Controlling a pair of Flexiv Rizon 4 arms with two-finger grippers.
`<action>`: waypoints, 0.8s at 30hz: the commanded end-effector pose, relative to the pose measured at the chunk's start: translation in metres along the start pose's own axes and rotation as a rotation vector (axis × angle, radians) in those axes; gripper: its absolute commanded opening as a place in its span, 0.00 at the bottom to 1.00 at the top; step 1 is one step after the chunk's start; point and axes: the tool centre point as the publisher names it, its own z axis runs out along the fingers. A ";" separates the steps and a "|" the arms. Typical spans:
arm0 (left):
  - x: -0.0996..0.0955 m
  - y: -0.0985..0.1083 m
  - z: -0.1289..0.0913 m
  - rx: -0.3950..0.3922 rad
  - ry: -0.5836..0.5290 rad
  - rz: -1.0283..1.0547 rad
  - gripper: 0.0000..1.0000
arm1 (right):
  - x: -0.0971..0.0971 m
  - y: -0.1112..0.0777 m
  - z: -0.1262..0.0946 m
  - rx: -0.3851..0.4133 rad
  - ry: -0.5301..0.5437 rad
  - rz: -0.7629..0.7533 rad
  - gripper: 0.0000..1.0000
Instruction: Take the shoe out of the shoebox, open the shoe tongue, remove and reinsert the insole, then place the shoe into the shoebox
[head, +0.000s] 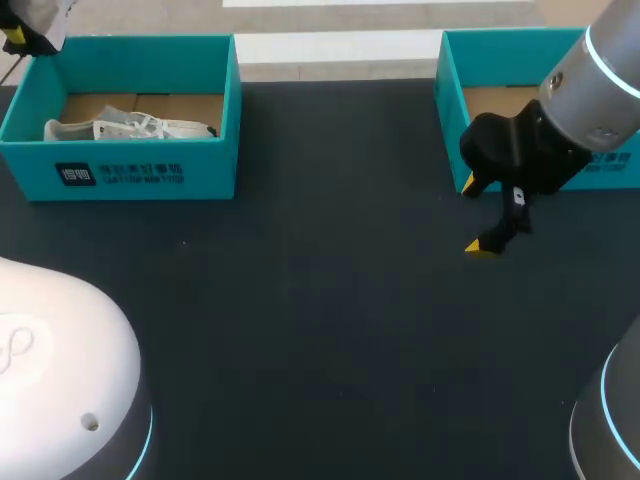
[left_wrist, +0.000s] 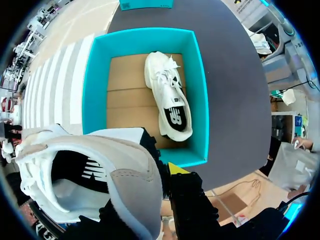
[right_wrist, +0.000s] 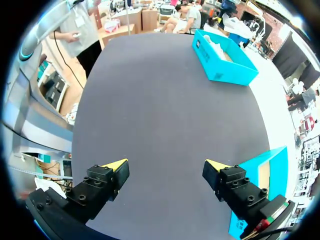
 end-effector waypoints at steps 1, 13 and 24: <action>0.008 0.009 -0.009 -0.008 0.164 0.514 0.00 | -0.001 0.001 0.002 0.003 0.001 0.000 1.00; -0.008 0.031 -0.022 -0.174 0.073 1.473 0.00 | -0.001 0.001 0.002 0.003 0.001 0.000 1.00; -0.008 0.031 -0.022 -0.174 0.073 1.473 0.00 | -0.001 0.001 0.002 0.003 0.001 0.000 1.00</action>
